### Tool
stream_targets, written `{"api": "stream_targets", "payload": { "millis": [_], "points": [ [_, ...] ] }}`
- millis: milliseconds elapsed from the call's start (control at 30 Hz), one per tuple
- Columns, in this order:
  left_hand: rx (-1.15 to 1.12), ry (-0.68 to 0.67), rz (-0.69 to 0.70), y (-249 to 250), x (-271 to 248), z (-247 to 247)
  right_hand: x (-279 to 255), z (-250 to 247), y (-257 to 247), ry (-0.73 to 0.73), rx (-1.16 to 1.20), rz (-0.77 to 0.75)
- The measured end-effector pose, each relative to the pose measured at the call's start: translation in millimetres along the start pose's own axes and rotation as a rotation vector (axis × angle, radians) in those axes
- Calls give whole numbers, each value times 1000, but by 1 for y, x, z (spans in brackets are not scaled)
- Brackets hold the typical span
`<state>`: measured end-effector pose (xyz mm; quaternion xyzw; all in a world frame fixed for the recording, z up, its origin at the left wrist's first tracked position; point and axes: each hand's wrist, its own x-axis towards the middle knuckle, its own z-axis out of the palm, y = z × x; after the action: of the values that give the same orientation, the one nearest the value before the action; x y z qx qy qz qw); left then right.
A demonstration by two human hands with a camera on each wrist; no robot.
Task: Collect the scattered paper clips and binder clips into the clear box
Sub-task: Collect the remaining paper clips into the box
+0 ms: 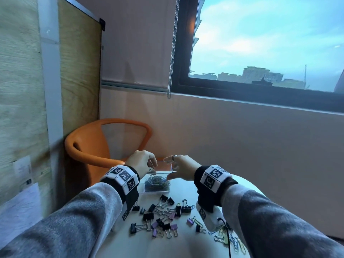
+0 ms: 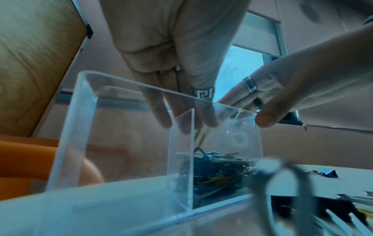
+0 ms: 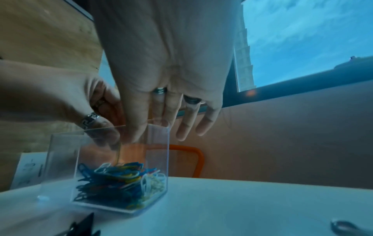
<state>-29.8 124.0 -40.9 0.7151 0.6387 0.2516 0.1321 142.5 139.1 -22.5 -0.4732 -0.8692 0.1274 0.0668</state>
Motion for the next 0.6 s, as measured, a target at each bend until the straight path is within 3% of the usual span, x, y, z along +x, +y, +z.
{"api": "stream_targets", "payload": {
  "millis": [100, 167, 233, 300, 433, 600],
  "points": [
    [16, -22, 1, 5, -4, 2, -7, -4, 1, -13, 47, 54],
    [66, 20, 35, 14, -11, 4, -18, -13, 5, 66, 158, 115],
    [96, 137, 155, 29, -21, 10, -35, -21, 11, 141, 195, 148],
    [85, 179, 271, 45, -32, 22, -53, -24, 18, 76, 92, 136],
    [218, -226, 234, 68, -41, 47, -77, -8, 26, -228, -108, 118],
    [434, -487, 98, 82, -38, 56, -61, 4, 32, -275, -147, 143]
  ]
}}
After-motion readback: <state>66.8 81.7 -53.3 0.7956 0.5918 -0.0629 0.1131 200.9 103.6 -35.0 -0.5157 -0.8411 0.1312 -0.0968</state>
